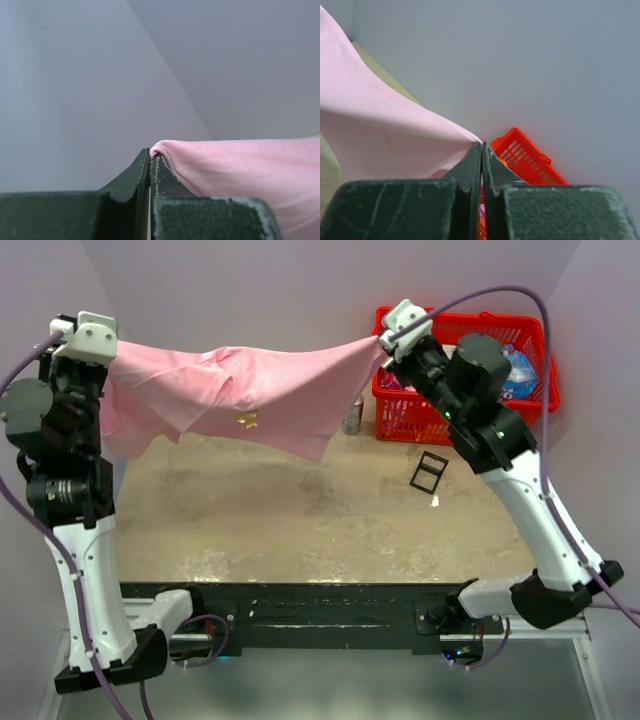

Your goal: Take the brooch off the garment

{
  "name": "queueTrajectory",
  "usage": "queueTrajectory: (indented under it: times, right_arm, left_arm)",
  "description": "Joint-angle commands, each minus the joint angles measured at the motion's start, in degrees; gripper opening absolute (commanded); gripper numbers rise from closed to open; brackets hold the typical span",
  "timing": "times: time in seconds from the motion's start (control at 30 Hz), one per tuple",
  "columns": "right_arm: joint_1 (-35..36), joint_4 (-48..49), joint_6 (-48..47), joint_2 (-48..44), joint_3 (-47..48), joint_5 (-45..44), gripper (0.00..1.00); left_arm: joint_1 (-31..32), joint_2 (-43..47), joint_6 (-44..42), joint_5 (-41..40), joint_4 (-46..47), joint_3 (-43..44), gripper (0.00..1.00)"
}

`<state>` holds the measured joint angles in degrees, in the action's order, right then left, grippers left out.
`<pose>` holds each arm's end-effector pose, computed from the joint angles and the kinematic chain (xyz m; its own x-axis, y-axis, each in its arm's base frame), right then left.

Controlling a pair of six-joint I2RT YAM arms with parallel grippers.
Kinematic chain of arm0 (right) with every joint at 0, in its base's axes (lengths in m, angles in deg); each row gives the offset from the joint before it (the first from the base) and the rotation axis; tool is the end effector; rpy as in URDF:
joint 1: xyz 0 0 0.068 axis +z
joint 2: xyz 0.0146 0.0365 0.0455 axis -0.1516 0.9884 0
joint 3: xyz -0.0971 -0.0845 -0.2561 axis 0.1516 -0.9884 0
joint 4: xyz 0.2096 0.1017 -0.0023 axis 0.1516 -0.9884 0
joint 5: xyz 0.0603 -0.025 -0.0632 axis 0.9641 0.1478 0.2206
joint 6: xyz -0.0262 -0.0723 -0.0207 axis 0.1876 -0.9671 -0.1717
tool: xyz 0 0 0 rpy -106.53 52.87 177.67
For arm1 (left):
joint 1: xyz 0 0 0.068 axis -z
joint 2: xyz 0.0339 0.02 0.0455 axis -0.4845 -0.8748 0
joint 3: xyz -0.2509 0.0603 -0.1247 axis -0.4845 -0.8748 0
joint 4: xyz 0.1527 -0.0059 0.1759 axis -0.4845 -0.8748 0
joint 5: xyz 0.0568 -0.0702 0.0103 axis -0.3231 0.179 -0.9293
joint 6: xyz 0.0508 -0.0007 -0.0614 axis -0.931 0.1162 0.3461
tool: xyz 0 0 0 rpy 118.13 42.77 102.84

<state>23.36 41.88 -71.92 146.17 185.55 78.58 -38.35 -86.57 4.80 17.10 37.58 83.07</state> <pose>0.2410 0.1492 0.5362 0.3133 -0.4083 -0.8574 -0.4094 0.7565 -0.5099 0.1638 0.0312 0.5521 0.0693 0.5314 -0.8443 -0.2967 0.8190 0.4911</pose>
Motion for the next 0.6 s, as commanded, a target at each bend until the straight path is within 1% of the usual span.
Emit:
queueTrajectory:
  times: [0.0,0.1,0.27,0.37,0.47,0.5,0.57]
  right_arm:
    - [-0.1,-4.5,4.3,-7.2,-0.1,6.2,0.0]
    - [-0.2,-9.6,4.9,-10.4,0.9,10.3,0.0]
    - [-0.1,-15.2,5.3,-14.2,2.1,12.5,0.0]
    - [-0.1,-16.2,4.4,-15.7,1.4,13.5,0.0]
    - [-0.1,-15.0,3.1,-16.8,-2.6,14.2,0.0]
    - [-0.2,-14.3,2.8,-16.9,-5.7,14.2,0.0]
    - [-0.2,-11.6,2.9,-17.4,-9.4,13.5,0.0]
  left_arm:
    - [-0.4,4.0,-3.9,-3.1,2.8,5.9,0.0]
    - [-0.3,6.1,-4.8,-4.4,2.6,6.1,0.0]
    - [-0.3,10.3,-4.6,-4.6,0.6,5.7,0.0]
    - [-0.4,11.5,-3.3,-4.5,-1.0,4.6,0.0]
    - [-0.4,12.3,-2.4,-4.0,-2.0,1.0,0.0]
    - [-0.4,12.7,-2.2,-3.4,-2.2,-0.4,0.0]
    - [-0.4,13.0,-1.8,-1.1,-2.6,-5.6,0.0]
